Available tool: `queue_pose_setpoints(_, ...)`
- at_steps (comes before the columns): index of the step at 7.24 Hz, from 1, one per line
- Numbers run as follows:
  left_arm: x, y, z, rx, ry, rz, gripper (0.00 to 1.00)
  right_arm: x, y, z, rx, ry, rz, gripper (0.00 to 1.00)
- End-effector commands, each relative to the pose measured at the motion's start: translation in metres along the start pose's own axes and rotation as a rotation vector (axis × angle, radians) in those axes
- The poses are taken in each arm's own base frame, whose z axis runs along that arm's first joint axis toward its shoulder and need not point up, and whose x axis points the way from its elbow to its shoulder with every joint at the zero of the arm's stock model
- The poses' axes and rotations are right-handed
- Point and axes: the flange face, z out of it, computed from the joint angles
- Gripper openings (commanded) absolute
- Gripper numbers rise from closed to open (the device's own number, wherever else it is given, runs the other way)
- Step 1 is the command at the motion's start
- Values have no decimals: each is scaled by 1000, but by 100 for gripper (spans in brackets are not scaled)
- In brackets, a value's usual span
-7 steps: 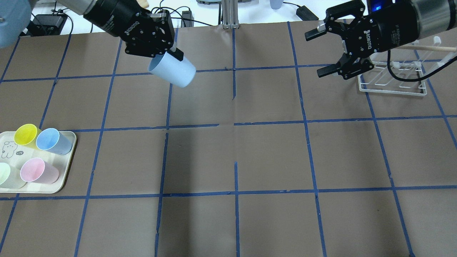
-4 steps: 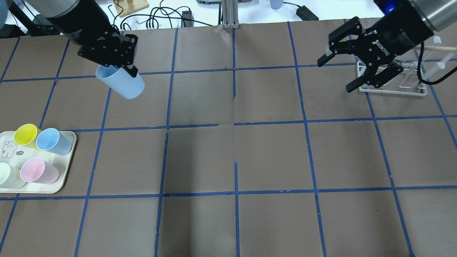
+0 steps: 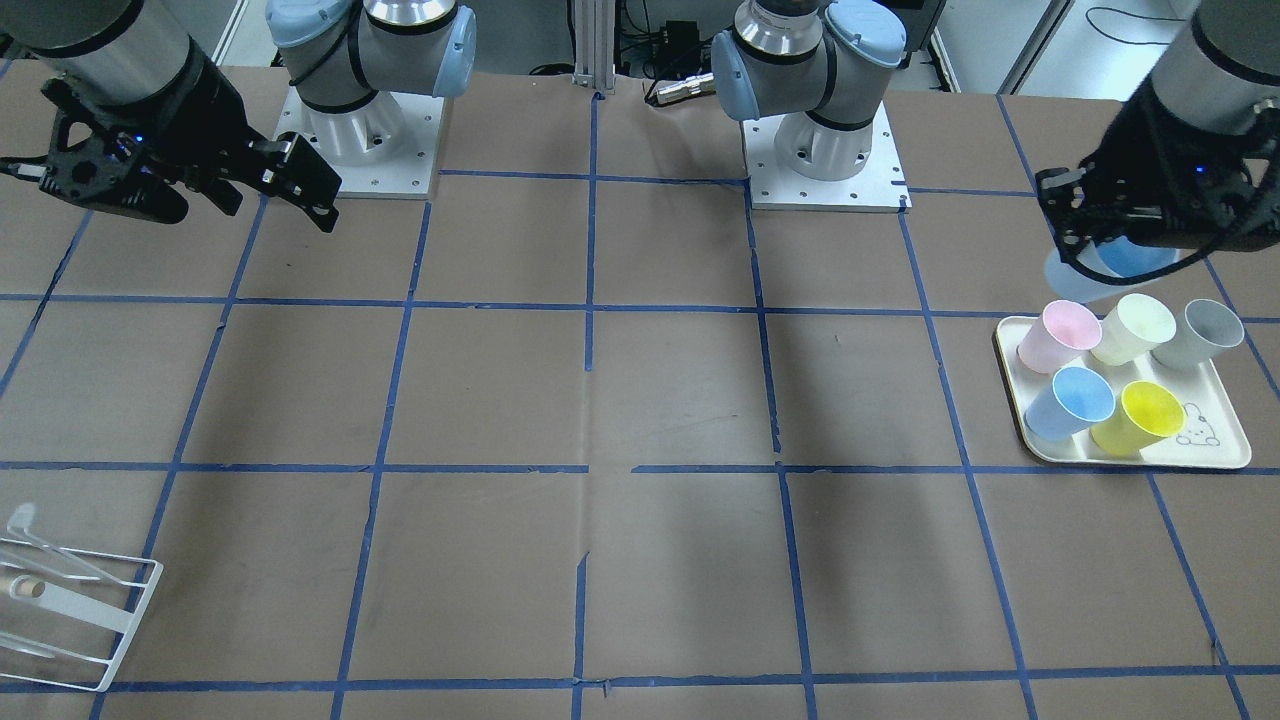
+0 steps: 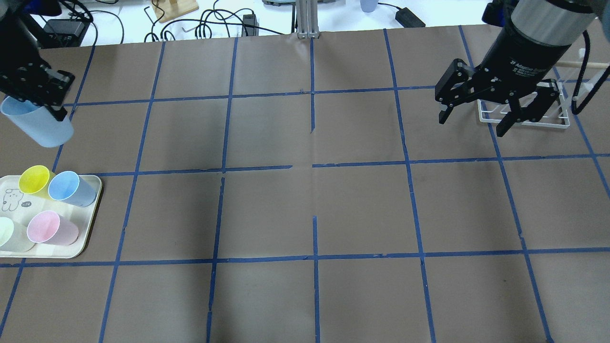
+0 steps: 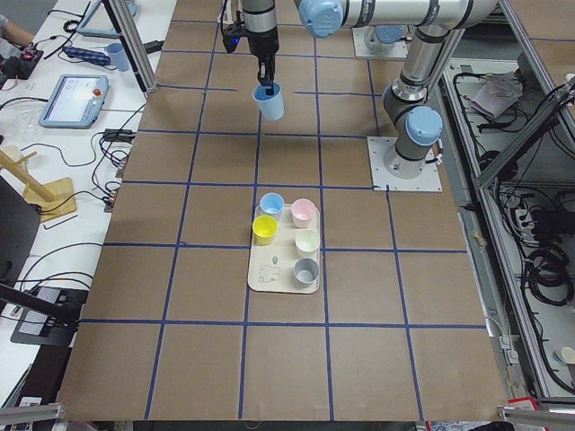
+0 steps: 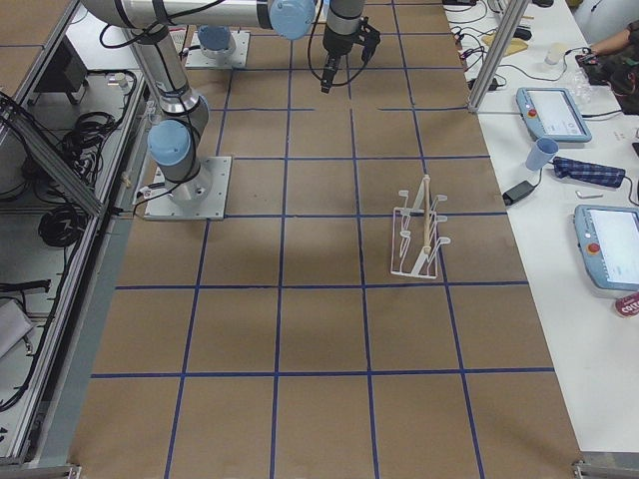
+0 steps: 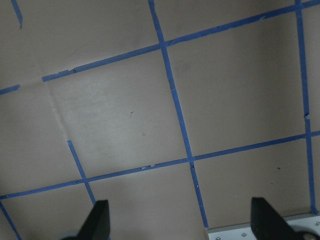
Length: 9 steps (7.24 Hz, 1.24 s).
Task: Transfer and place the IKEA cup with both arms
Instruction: 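Carry the cup with the left gripper toward the pastel cup tray, then lower the cup into the tray's empty slot with the left gripper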
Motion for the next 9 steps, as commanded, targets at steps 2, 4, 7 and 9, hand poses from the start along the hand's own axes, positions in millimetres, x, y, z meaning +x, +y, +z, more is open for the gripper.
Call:
queue_pose_setpoints(2, -132, -1, 81, 53, -45, 243, 0, -20, 13, 30, 66, 117, -35, 100)
queue_pose_setpoints(4, -193, 5, 133, 95, -86, 323, 0, -15, 21, 19, 106, 106, -84, 100)
queue_pose_setpoints(7, -272, 24, 202, 124, -33, 231, 0, -17, 28, 12, 137, 102, -152, 100)
queue_pose_setpoints(9, -293, 18, 257, 101, 7, 207, 0, -18, 29, 11, 154, 94, -161, 100)
